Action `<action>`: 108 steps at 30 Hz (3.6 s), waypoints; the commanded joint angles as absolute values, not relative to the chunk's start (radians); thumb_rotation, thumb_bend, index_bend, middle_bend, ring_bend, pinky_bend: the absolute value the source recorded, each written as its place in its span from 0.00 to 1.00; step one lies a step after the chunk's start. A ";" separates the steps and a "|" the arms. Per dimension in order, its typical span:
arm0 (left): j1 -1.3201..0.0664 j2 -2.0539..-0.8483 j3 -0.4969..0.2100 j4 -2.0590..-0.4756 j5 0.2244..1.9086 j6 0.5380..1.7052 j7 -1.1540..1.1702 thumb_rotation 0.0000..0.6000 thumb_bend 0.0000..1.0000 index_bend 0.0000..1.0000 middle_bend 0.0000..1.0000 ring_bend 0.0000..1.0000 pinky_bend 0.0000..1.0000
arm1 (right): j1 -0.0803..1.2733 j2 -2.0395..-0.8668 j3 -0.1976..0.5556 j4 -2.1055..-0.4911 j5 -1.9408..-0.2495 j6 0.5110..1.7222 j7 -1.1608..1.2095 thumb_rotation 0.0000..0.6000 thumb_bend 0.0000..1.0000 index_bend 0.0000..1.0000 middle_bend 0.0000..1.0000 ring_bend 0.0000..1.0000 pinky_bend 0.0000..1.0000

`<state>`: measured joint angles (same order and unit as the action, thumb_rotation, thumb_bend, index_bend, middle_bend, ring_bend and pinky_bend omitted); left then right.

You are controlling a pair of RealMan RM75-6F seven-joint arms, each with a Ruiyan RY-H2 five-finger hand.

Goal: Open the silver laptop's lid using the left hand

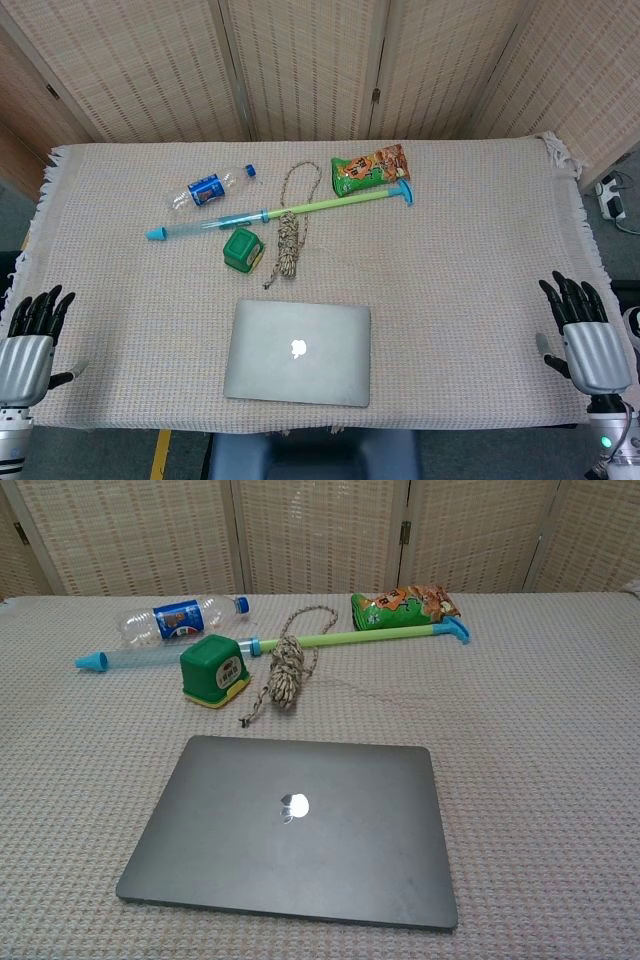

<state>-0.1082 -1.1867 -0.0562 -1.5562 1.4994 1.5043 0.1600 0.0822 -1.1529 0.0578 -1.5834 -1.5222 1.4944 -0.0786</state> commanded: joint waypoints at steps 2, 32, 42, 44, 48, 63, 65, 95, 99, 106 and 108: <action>-0.116 -1.194 -0.047 -1.545 1.516 1.494 0.147 1.00 0.13 0.03 0.03 0.01 0.00 | 0.083 -1.152 0.056 -1.589 -1.527 1.492 -0.077 1.00 0.45 0.00 0.00 0.02 0.00; -0.305 -1.144 -0.035 -1.554 1.788 1.416 0.030 1.00 0.14 0.08 0.07 0.04 0.00 | 0.058 -1.129 0.047 -1.596 -1.575 1.551 -0.052 1.00 0.45 0.00 0.00 0.02 0.00; -0.434 -1.215 0.014 -1.561 1.916 1.290 0.018 1.00 0.13 0.08 0.10 0.06 0.00 | 0.069 -1.137 0.045 -1.591 -1.584 1.533 -0.048 1.00 0.45 0.00 0.00 0.02 0.00; -0.458 -1.231 0.022 -1.568 1.931 1.267 0.009 1.00 0.13 0.07 0.10 0.06 0.00 | 0.072 -1.140 0.044 -1.587 -1.588 1.531 -0.043 1.00 0.45 0.00 0.00 0.02 0.00; -0.511 -1.270 0.028 -1.579 1.949 1.204 0.027 1.00 0.13 0.06 0.10 0.06 0.00 | 0.079 -1.144 0.044 -1.578 -1.585 1.518 -0.035 1.00 0.45 0.00 0.00 0.03 0.00; -0.622 -1.458 0.042 -1.569 1.922 1.034 0.141 1.00 0.13 0.00 0.09 0.04 0.00 | 0.100 -1.151 0.042 -1.574 -1.598 1.495 -0.030 1.00 0.45 0.00 0.00 0.03 0.00; -0.632 -1.486 0.040 -1.557 1.919 1.028 0.148 1.00 0.13 0.01 0.09 0.04 0.00 | 0.102 -1.152 0.041 -1.573 -1.598 1.492 -0.029 1.00 0.45 0.00 0.00 0.03 0.00; -0.662 -1.728 0.036 -1.433 1.735 0.972 0.263 1.00 0.13 0.04 0.09 0.04 0.00 | 0.109 -1.172 0.030 -1.526 -1.591 1.478 0.018 1.00 0.45 0.00 0.00 0.02 0.00; -0.662 -1.736 0.035 -1.423 1.725 0.985 0.257 1.00 0.13 0.05 0.09 0.05 0.00 | 0.107 -1.173 0.029 -1.524 -1.588 1.480 0.018 1.00 0.45 0.00 0.00 0.02 0.00; -0.664 -1.745 0.044 -1.410 1.715 0.991 0.256 1.00 0.13 0.05 0.09 0.05 0.00 | 0.104 -1.174 0.028 -1.523 -1.588 1.485 0.020 1.00 0.45 0.00 0.00 0.02 0.00; -0.663 -1.748 0.048 -1.408 1.713 0.994 0.256 1.00 0.13 0.05 0.09 0.05 0.00 | 0.105 -1.175 0.028 -1.523 -1.588 1.483 0.019 1.00 0.45 0.00 0.00 0.02 0.00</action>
<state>-0.6635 -1.7474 0.0473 -1.4087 1.7135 0.9934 0.2561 0.1046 -1.1746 0.0278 -1.5229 -1.5879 1.4833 0.0191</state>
